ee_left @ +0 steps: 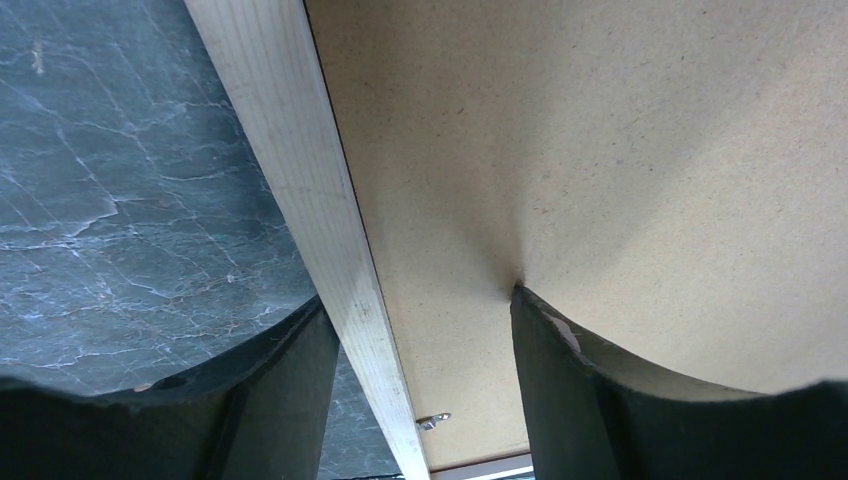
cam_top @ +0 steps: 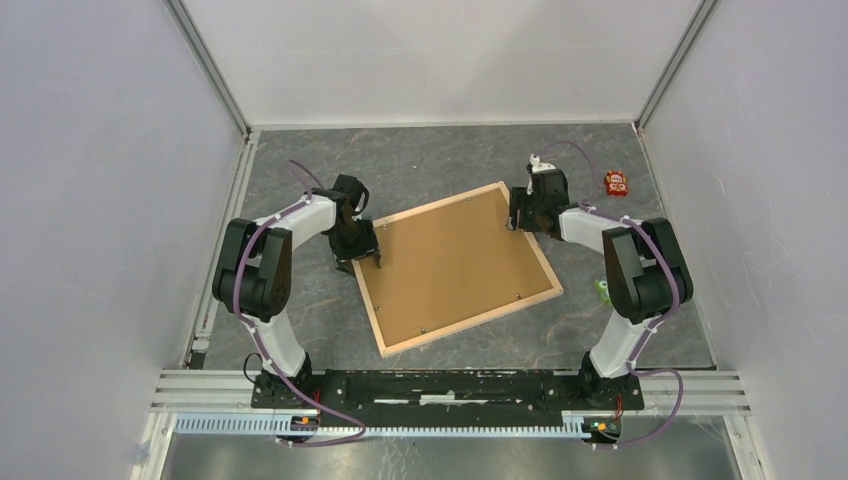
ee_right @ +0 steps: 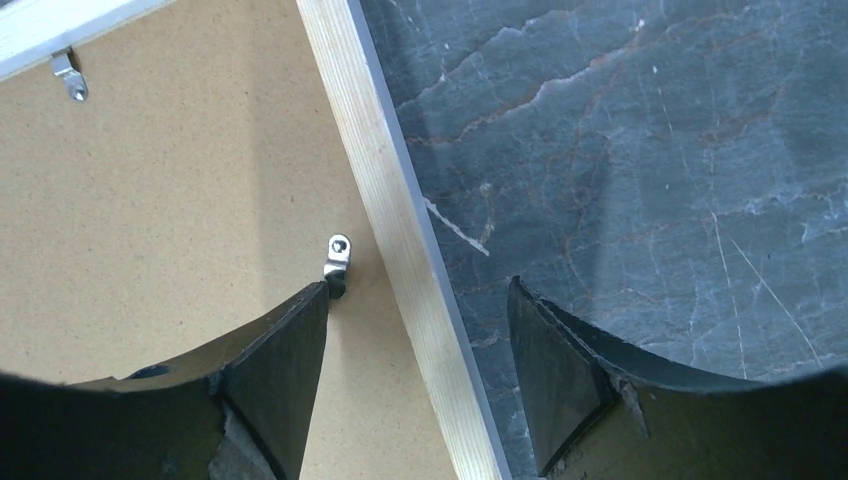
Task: Put the photo into the frame
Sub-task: Install the photo frame at the center of the board.
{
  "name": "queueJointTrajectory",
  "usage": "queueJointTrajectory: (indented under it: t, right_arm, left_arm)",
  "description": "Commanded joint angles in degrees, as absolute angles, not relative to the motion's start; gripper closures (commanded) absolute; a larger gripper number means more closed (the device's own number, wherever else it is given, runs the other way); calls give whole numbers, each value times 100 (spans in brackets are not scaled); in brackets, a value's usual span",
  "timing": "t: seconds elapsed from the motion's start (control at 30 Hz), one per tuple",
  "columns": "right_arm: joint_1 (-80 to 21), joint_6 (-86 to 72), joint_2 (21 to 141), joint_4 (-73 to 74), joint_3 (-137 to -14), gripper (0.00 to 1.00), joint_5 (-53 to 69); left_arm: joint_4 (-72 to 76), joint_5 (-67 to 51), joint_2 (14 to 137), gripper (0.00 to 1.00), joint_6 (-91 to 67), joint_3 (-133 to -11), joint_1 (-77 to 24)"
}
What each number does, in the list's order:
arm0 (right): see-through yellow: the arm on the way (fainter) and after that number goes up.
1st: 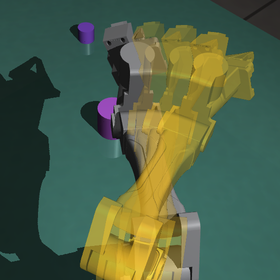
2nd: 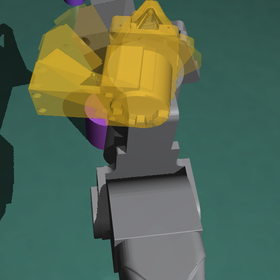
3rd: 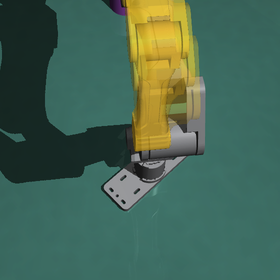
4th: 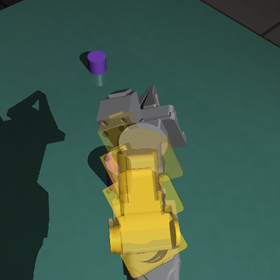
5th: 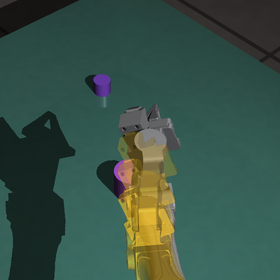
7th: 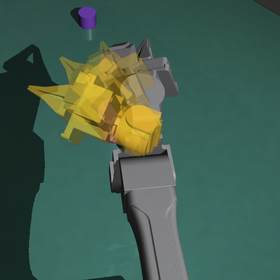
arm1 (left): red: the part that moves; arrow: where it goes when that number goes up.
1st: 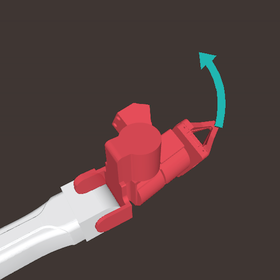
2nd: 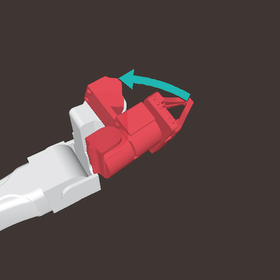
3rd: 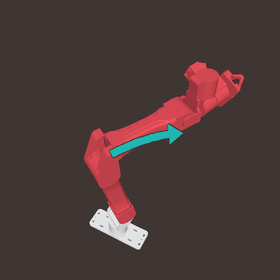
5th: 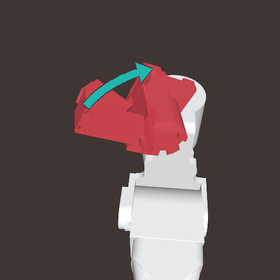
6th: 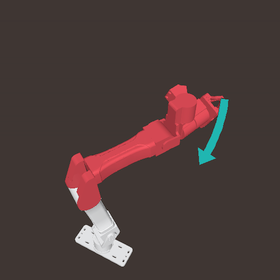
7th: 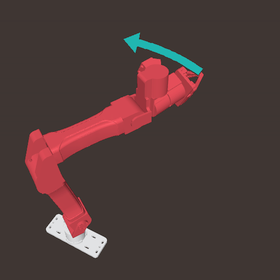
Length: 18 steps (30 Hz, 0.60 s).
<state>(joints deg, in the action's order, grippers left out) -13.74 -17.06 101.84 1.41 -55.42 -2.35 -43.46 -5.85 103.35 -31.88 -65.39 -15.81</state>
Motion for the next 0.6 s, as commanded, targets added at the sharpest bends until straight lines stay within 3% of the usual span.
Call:
queueJointTrajectory:
  t: [0.0,0.13,0.57]
  right_arm:
    - [-1470,-1567,10417,229,-5816,28,-417]
    - [-1516,-1571,10419,289,-5827,30,-580]
    - [-1516,-1160,10333,245,-5772,57,-744]
  left_arm:
    - [-3806,-442,10440,33,-2928,-6602,-1571]
    - [-3788,-456,10413,33,-2942,-6587,-1573]
    - [-3776,-485,10414,33,-2949,-6583,-1573]
